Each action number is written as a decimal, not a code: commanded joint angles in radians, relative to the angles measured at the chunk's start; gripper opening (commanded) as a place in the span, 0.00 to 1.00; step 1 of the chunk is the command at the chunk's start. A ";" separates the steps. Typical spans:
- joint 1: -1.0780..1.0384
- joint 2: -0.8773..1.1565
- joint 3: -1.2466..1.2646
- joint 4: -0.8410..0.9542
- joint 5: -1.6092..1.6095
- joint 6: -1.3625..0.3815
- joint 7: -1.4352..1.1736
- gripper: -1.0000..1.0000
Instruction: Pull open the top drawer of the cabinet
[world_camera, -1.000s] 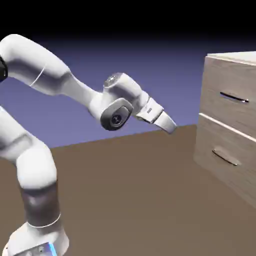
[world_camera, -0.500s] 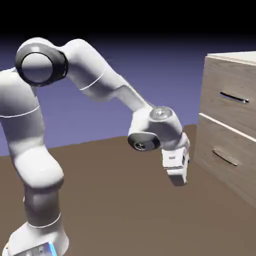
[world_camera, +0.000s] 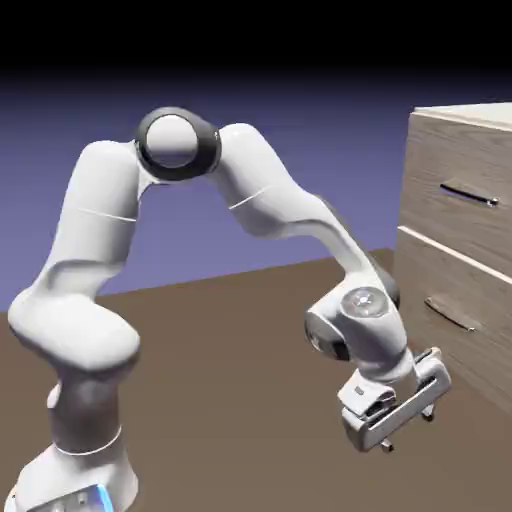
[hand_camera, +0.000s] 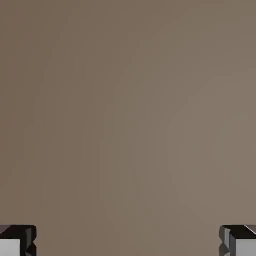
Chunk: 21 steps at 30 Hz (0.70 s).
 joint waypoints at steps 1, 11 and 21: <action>0.018 0.035 -0.028 0.017 0.044 -0.008 0.008 0.50; 0.197 0.384 -0.309 0.183 0.478 -0.083 0.089 0.50; 0.376 0.733 -0.590 0.350 0.913 -0.159 0.170 0.50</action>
